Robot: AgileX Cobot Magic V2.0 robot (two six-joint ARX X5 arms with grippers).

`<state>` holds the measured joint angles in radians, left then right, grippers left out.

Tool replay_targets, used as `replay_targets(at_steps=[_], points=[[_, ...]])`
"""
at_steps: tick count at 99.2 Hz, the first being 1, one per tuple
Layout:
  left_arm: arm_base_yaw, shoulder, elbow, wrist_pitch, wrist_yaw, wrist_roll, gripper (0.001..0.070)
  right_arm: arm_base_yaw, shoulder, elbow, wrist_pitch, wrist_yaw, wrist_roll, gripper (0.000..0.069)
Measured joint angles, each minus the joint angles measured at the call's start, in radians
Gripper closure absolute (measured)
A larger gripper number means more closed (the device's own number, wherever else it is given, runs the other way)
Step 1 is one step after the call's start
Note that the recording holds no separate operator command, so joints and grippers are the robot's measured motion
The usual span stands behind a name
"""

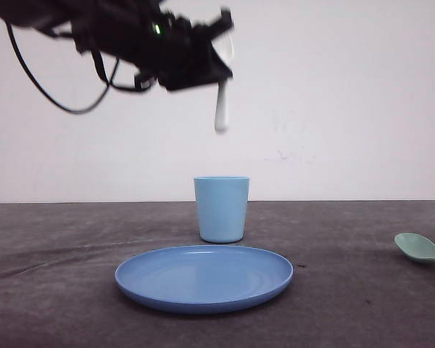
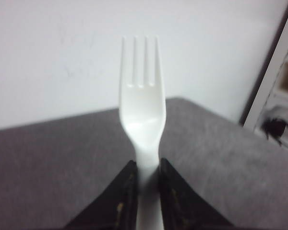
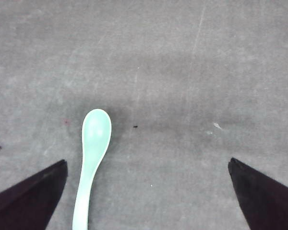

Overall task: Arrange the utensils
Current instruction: 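Lift the white fork with the left gripper and carry it over the cup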

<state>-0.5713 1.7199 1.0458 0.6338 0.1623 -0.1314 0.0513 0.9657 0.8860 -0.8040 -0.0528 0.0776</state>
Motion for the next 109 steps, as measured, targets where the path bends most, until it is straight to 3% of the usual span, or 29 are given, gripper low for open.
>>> replay_targets(at_steps=[46,82,109], points=[[-0.001,0.185,0.0,0.04,0.0,0.061,0.0667,0.0,0.0,0.0,0.0,0.0,0.0,0.0013],[-0.001,0.189,0.0,-0.068,0.0,0.088,0.0667,0.0,0.0,0.0,0.0,0.0,0.0,0.0013],[-0.001,0.19,0.0,-0.069,0.0,0.09,0.0642,0.0,0.0,0.0,-0.001,0.0,0.0,0.0013]])
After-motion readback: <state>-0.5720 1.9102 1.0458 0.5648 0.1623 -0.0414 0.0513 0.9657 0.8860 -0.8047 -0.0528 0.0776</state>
